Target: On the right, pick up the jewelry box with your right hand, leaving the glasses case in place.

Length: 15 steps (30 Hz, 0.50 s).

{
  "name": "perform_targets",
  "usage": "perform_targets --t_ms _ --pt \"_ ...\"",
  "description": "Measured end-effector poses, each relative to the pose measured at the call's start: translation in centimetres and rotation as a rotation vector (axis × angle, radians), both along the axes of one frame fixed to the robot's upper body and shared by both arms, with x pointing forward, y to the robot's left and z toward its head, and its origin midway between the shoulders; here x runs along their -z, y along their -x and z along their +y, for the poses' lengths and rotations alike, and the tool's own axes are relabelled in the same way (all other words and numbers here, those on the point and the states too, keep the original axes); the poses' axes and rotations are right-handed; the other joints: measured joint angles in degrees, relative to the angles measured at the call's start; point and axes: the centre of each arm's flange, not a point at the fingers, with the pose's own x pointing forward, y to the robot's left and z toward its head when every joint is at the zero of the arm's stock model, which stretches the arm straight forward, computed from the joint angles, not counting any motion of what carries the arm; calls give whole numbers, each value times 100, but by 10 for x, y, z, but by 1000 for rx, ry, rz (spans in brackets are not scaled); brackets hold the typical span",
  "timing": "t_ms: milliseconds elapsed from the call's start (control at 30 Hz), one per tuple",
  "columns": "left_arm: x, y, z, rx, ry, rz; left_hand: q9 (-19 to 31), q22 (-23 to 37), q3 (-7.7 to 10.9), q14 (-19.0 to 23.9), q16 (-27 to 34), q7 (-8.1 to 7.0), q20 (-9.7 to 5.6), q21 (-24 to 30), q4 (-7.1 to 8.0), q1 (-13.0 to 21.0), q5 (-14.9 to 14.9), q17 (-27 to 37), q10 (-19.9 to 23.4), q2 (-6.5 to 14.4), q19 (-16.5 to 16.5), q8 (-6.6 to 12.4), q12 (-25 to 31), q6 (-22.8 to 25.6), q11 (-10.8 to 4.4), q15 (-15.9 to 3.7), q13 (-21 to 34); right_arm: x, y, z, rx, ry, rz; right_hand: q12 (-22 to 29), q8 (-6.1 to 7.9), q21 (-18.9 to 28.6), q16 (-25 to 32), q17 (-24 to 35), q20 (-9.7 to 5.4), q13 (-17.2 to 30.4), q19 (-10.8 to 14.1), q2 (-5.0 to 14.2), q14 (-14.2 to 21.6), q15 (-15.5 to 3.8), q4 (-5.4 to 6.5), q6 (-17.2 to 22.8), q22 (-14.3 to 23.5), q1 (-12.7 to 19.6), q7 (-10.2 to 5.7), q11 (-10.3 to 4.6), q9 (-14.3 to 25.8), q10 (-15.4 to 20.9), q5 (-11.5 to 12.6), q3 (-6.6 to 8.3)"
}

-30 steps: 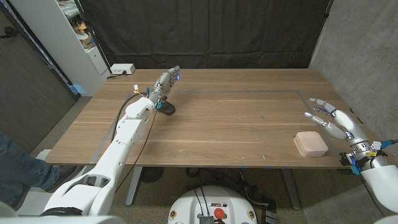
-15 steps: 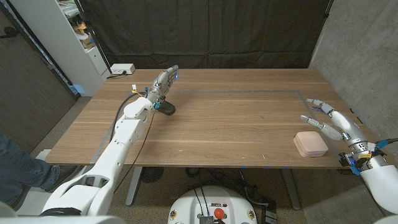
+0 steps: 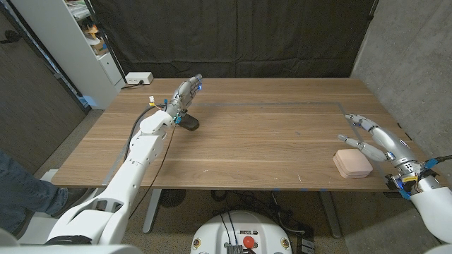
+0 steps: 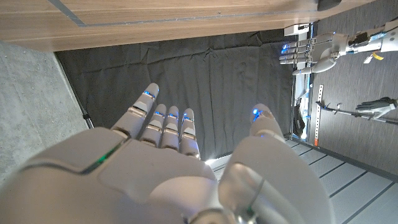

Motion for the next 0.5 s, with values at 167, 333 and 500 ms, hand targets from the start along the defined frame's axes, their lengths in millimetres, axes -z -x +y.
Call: perform_targets --t_ms 167,333,500 --pt "0 0 0 1 2 0 0 0 0 0 0 0 3 0 0 0 0 0 0 0 -3 0 0 0 0 0 0 -1 1 0 16 26 3 0 0 0 -28 0 0 0 0 -23 -1 -3 0 20 0 24 -19 0 14 0 7 0" --pt "0 -1 0 2 3 0 0 0 0 0 0 0 22 0 0 0 0 0 0 0 -22 0 0 0 0 0 0 -2 2 0 35 56 9 0 0 -38 -27 0 53 0 -53 -50 -53 -10 -24 53 0 50 -54 0 31 0 22 -24" --pt "0 -2 0 3 5 2 0 0 0 -31 0 0 22 0 0 0 0 0 0 0 -22 0 0 0 0 31 0 -1 1 -1 54 80 25 0 0 -38 -49 0 113 0 -112 -77 -73 10 -24 41 0 77 -165 -41 31 -42 67 -24"
